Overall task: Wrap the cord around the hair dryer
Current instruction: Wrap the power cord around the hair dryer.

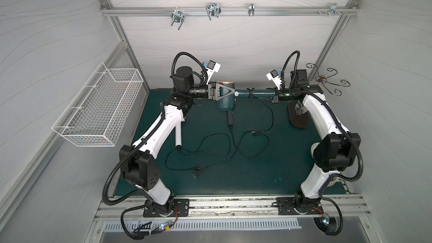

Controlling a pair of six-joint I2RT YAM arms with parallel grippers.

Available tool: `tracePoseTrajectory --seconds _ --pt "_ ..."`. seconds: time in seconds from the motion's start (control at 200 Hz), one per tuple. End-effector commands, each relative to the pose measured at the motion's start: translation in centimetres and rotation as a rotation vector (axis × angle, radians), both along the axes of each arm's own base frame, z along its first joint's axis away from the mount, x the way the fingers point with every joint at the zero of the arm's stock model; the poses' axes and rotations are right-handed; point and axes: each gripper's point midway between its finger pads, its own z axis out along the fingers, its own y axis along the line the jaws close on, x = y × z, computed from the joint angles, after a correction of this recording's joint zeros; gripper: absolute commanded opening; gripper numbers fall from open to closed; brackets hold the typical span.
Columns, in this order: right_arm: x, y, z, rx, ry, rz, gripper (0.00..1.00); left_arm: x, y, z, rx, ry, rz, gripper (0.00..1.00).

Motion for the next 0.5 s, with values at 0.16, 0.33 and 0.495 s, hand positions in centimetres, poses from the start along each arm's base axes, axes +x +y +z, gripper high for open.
tracePoseTrajectory --seconds 0.16,0.33,0.495 --pt "-0.6 0.6 -1.2 -0.01 -0.023 0.01 0.04 -2.9 0.5 8.4 -0.108 -0.274 -0.071 0.0" --pt "-1.3 1.2 -3.1 -0.024 -0.007 0.022 0.11 -2.3 0.9 9.4 -0.123 -0.294 -0.049 0.0" --pt "-1.7 1.7 -4.5 -0.033 -0.003 0.034 0.17 -2.1 1.6 10.6 -0.146 -0.329 -0.03 0.0"
